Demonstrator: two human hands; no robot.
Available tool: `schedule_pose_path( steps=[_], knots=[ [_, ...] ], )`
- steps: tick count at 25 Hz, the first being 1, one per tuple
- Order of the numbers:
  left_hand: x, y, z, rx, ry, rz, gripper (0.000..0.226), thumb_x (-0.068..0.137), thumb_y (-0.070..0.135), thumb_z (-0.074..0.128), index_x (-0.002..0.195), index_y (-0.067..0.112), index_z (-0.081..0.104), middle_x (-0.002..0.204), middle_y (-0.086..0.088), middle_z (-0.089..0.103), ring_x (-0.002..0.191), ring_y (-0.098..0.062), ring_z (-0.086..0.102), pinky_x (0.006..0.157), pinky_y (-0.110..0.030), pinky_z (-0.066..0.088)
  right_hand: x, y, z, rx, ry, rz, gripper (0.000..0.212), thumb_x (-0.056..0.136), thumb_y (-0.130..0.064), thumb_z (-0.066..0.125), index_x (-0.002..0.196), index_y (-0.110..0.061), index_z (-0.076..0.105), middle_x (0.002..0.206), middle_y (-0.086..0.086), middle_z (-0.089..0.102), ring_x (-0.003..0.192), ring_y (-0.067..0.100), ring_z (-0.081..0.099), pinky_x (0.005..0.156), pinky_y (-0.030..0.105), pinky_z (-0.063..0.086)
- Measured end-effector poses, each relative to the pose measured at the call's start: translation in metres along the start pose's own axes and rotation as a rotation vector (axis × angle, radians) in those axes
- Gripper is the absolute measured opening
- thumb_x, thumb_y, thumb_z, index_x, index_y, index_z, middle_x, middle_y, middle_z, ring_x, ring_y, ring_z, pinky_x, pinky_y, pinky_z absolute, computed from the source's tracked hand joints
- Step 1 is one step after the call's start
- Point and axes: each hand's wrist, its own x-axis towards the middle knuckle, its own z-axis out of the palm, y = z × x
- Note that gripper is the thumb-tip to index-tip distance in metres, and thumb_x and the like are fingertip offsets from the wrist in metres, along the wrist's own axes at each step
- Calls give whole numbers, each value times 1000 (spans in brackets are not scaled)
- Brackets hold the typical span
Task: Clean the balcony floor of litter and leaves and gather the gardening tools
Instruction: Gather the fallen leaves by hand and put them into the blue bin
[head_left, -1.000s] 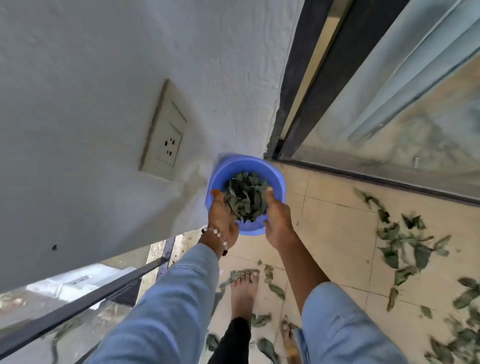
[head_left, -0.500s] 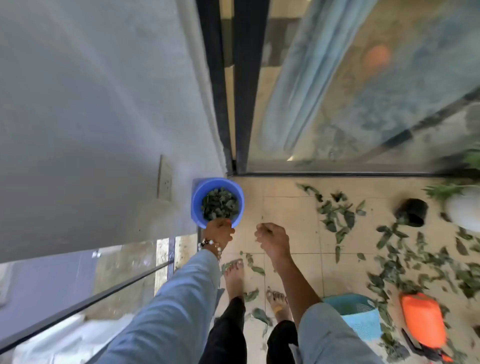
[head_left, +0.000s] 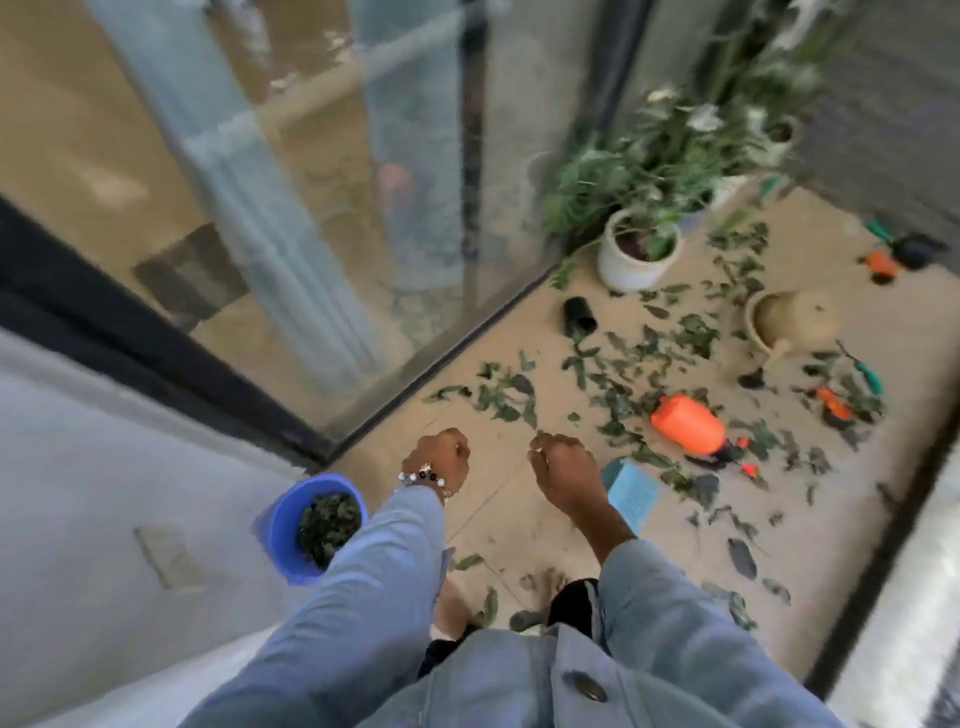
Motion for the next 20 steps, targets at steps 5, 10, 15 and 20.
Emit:
schedule_pose_path(
  steps=[5, 10, 15, 20],
  knots=[
    [-12, 148, 72, 375, -154, 316, 33, 98, 31, 44, 130, 25, 55, 128, -10, 60, 118, -31, 56, 97, -37, 42, -61, 140, -49, 110, 177, 319, 23, 94, -27, 45, 98, -13, 62, 102, 14, 67, 99, 34, 61, 78, 39, 49],
    [-48, 277, 174, 459, -269, 504, 34, 97, 25, 46, 130, 20, 56, 127, -12, 61, 117, -31, 57, 96, -35, 46, -139, 276, -94, 151, 298, 569, 22, 92, -27, 48, 99, -14, 65, 98, 17, 68, 96, 38, 62, 74, 39, 50],
    [-74, 379, 267, 603, -295, 681, 30, 98, 27, 46, 119, 11, 57, 120, -16, 62, 111, -34, 58, 85, -35, 45, -190, 384, -131, 167, 368, 730, 28, 93, -34, 49, 110, -17, 63, 106, 13, 67, 105, 35, 58, 82, 39, 50],
    [-75, 462, 329, 679, -343, 779, 36, 98, 27, 43, 132, 19, 53, 117, -13, 63, 109, -33, 58, 89, -37, 44, -200, 462, -160, 256, 398, 854, 31, 96, -41, 46, 113, -21, 61, 109, 6, 64, 106, 29, 55, 84, 37, 46]
  ],
)
